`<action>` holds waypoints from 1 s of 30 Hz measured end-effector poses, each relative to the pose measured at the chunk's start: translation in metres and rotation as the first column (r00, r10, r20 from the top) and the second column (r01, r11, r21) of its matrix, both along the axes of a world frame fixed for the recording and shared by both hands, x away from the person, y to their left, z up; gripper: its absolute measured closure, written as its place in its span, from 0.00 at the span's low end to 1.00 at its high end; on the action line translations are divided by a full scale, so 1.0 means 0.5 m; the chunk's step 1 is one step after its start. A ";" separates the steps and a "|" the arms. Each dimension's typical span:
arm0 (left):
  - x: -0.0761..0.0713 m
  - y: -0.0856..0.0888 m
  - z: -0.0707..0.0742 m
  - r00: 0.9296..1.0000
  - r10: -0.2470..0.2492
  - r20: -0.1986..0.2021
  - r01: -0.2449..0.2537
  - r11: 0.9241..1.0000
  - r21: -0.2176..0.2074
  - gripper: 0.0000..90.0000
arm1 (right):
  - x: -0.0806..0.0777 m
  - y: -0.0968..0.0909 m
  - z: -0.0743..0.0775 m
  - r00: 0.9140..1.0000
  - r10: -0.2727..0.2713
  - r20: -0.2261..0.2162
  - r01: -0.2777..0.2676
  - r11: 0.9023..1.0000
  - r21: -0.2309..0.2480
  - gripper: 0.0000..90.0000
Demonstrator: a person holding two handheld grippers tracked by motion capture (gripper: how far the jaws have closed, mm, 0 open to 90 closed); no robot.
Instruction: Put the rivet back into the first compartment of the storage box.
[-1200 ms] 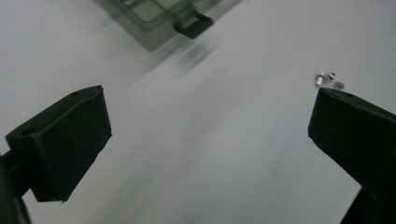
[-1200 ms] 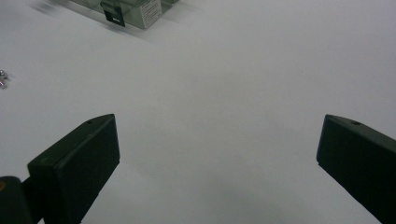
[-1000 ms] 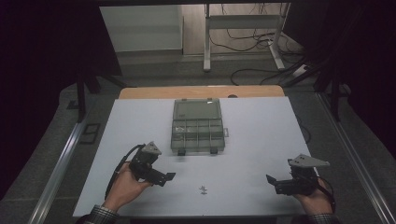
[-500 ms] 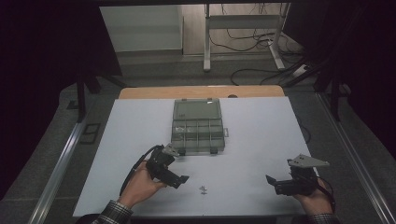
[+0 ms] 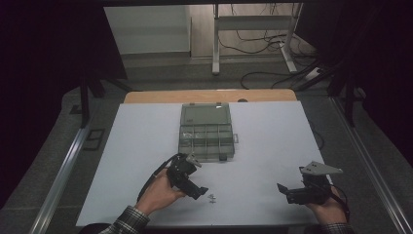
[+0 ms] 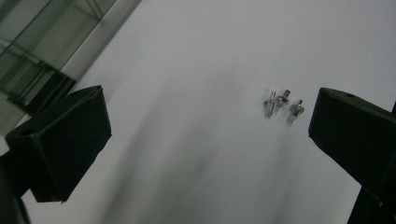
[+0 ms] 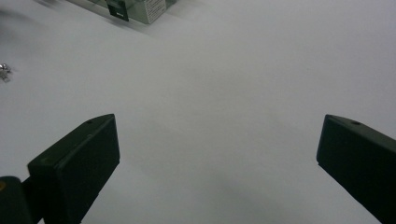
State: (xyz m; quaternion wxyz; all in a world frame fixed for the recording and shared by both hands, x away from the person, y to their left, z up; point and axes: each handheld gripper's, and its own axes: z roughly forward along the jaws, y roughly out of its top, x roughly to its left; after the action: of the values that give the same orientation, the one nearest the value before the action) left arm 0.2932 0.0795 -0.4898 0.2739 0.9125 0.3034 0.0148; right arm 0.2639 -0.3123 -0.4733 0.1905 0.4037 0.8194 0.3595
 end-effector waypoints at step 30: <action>-0.001 -0.068 -0.040 0.996 -0.085 -0.037 0.087 0.993 0.076 0.37 | -0.001 0.002 -0.003 1.000 0.012 -0.014 -0.012 1.000 -0.018 0.00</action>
State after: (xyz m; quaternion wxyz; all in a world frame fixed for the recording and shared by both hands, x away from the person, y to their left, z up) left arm 0.2925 0.0457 -0.5099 0.2338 0.9347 0.2676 -0.0006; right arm 0.2634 -0.3112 -0.4751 0.1862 0.3994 0.8264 0.3506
